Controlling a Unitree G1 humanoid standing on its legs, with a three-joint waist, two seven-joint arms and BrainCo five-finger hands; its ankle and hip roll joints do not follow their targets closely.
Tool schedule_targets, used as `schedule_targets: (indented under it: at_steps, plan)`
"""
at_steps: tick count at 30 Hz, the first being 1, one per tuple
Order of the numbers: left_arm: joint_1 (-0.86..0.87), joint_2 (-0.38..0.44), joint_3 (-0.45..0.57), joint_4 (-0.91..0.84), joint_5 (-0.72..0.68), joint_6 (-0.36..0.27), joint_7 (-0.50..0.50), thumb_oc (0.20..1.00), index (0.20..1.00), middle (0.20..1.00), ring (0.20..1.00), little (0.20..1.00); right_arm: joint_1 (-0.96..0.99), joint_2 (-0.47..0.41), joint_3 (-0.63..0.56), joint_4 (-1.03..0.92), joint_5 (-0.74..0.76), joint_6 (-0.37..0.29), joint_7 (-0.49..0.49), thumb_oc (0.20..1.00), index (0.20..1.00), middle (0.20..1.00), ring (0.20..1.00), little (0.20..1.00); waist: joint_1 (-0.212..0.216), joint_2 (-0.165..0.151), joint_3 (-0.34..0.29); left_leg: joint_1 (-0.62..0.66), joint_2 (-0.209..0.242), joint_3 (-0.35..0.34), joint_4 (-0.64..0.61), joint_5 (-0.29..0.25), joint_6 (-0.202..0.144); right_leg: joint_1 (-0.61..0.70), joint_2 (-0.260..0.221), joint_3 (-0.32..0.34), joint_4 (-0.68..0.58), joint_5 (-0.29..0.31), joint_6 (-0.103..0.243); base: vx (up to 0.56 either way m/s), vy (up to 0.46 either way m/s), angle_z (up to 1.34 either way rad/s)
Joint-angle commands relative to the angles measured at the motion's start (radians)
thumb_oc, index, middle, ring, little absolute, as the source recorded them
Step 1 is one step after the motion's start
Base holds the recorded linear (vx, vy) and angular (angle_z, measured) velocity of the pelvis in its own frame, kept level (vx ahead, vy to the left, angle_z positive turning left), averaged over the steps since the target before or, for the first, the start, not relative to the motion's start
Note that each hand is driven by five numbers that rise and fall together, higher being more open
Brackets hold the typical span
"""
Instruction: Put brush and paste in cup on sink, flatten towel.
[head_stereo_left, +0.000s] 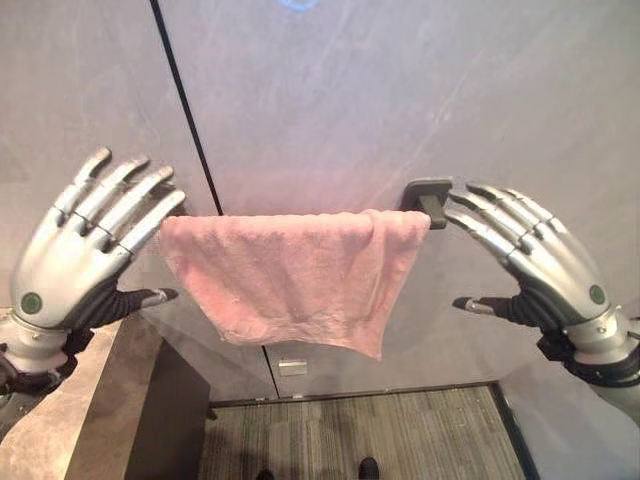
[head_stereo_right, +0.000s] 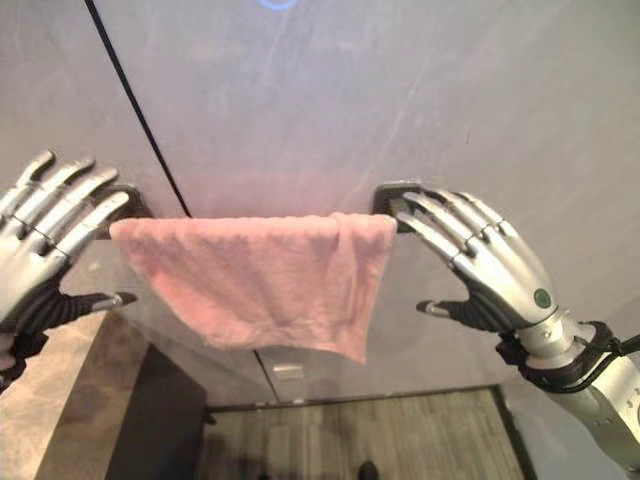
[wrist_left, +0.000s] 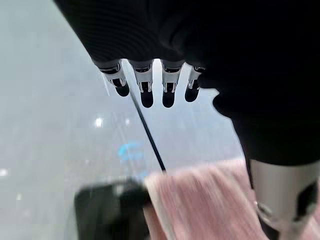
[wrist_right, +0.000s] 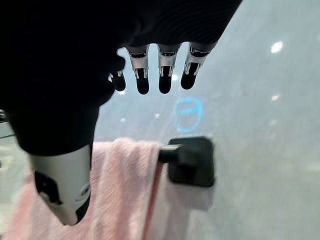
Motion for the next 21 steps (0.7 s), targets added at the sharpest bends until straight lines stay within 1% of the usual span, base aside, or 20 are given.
schedule_targets:
  at_steps: [1,2,4,6,7,8,10,11,13,14,16,17,18,21]
  plan:
    - [-0.014,0.057,0.028,0.037,-0.036,-0.01,-0.023,1.0,1.0,1.0,1.0,1.0,-0.123,-0.014,0.046,-0.059,0.102,-0.029,0.009,1.0,1.0,1.0,1.0,1.0,0.009,-0.019,-0.001,-0.003,-0.034,0.022,0.011,-0.005,-0.006,0.078,-0.028,-0.019,0.011,-0.043,0.064,0.0,0.0,0.0]
    - [-0.012,0.055,0.03,0.038,-0.036,-0.01,-0.024,1.0,1.0,1.0,1.0,1.0,-0.13,-0.015,0.052,-0.056,0.103,-0.029,0.01,1.0,1.0,1.0,1.0,1.0,0.007,-0.019,0.0,-0.003,-0.034,0.022,0.011,-0.005,-0.006,0.079,-0.028,-0.018,0.011,-0.043,0.064,-0.01,0.01,0.03]
    - [-0.01,0.053,0.01,0.036,-0.063,-0.025,-0.048,1.0,1.0,1.0,1.0,1.0,-0.19,-0.03,0.114,-0.076,0.124,-0.037,0.032,1.0,1.0,1.0,1.0,1.0,0.011,-0.019,0.003,-0.002,-0.033,0.021,0.011,-0.004,-0.005,0.08,-0.03,-0.02,0.011,-0.043,0.064,-0.01,0.014,0.05]
    - [-0.015,0.064,-0.024,0.029,-0.091,-0.035,-0.083,1.0,1.0,1.0,1.0,1.0,-0.282,-0.059,0.2,-0.09,0.143,-0.034,0.059,1.0,1.0,1.0,1.0,1.0,0.018,-0.023,0.007,-0.001,-0.034,0.02,0.011,-0.004,-0.004,0.084,-0.03,-0.024,0.011,-0.045,0.064,0.0,0.016,0.05]
    - [-0.016,0.063,-0.024,0.03,-0.091,-0.035,-0.083,1.0,1.0,1.0,1.0,1.0,-0.29,-0.06,0.208,-0.087,0.143,-0.034,0.059,1.0,1.0,1.0,1.0,1.0,0.017,-0.022,0.007,0.0,-0.034,0.021,0.011,-0.004,-0.004,0.084,-0.03,-0.023,0.011,-0.045,0.064,-0.01,0.01,0.03]
    - [-0.025,0.06,-0.045,0.031,-0.1,-0.035,-0.095,1.0,1.0,1.0,1.0,1.0,-0.327,-0.057,0.245,-0.091,0.14,-0.029,0.068,1.0,1.0,1.0,1.0,1.0,0.019,-0.024,0.012,-0.001,-0.034,0.02,0.011,-0.003,-0.004,0.084,-0.029,-0.025,0.011,-0.046,0.064,0.0,0.0,0.0]
    - [-0.033,0.056,-0.057,0.038,-0.104,-0.034,-0.1,1.0,1.0,1.0,1.0,1.0,-0.349,-0.055,0.268,-0.085,0.14,-0.025,0.074,1.0,1.0,1.0,1.0,1.0,0.018,-0.024,0.014,-0.001,-0.035,0.019,0.011,-0.003,-0.004,0.084,-0.029,-0.025,0.011,-0.046,0.063,0.0,0.0,0.0]
    - [-0.051,0.048,-0.078,0.048,-0.111,-0.031,-0.103,1.0,1.0,1.0,1.0,1.0,-0.377,-0.05,0.299,-0.077,0.141,-0.019,0.084,1.0,1.0,1.0,1.0,1.0,0.018,-0.026,0.018,-0.002,-0.034,0.019,0.011,-0.003,-0.003,0.083,-0.029,-0.027,0.011,-0.046,0.062,0.0,0.0,0.0]
    - [-0.055,0.045,-0.088,0.055,-0.117,-0.03,-0.111,1.0,1.0,1.0,1.0,1.0,-0.387,-0.05,0.313,-0.067,0.138,-0.013,0.091,1.0,1.0,1.0,1.0,1.0,0.018,-0.026,0.021,-0.003,-0.035,0.018,0.011,-0.002,-0.003,0.082,-0.029,-0.027,0.011,-0.045,0.062,0.0,0.0,0.0]
    - [-0.069,0.046,-0.103,0.068,-0.126,-0.03,-0.125,1.0,1.0,1.0,1.0,1.0,-0.406,-0.053,0.341,-0.048,0.134,-0.005,0.116,1.0,1.0,1.0,1.0,1.0,0.02,-0.028,0.025,-0.007,-0.034,0.018,0.011,0.0,-0.003,0.078,-0.029,-0.026,0.011,-0.043,0.062,0.0,0.0,0.0]
    - [-0.071,0.045,-0.105,0.07,-0.127,-0.03,-0.125,1.0,1.0,1.0,1.0,1.0,-0.413,-0.054,0.347,-0.045,0.134,-0.005,0.116,1.0,1.0,1.0,1.0,1.0,0.02,-0.027,0.025,-0.007,-0.034,0.018,0.011,0.0,-0.003,0.078,-0.029,-0.026,0.011,-0.042,0.062,0.0,0.0,0.0]
    - [-0.089,0.066,-0.126,0.089,-0.148,-0.028,-0.173,1.0,1.0,1.0,1.0,1.0,-0.46,-0.081,0.389,-0.026,0.167,0.013,0.203,1.0,1.0,1.0,1.0,1.0,0.024,-0.031,0.03,-0.015,-0.034,0.018,0.011,0.004,-0.003,0.068,-0.028,-0.026,0.011,-0.039,0.063,0.0,0.0,0.0]
    - [-0.112,0.091,-0.135,0.106,-0.166,-0.033,-0.216,1.0,1.0,1.0,1.0,1.0,-0.542,-0.096,0.43,-0.021,0.233,0.027,0.275,1.0,1.0,1.0,1.0,1.0,0.024,-0.034,0.034,-0.023,-0.033,0.019,0.011,0.007,-0.003,0.06,-0.028,-0.022,0.011,-0.036,0.063,0.0,0.0,0.0]
    - [-0.113,0.098,-0.131,0.118,-0.191,-0.038,-0.252,1.0,1.0,1.0,1.0,1.0,-0.578,-0.089,0.444,-0.019,0.289,0.031,0.316,1.0,1.0,1.0,1.0,1.0,0.019,-0.033,0.036,-0.031,-0.031,0.023,0.011,0.008,-0.004,0.052,-0.027,-0.02,0.011,-0.034,0.063,0.0,0.0,-0.01]
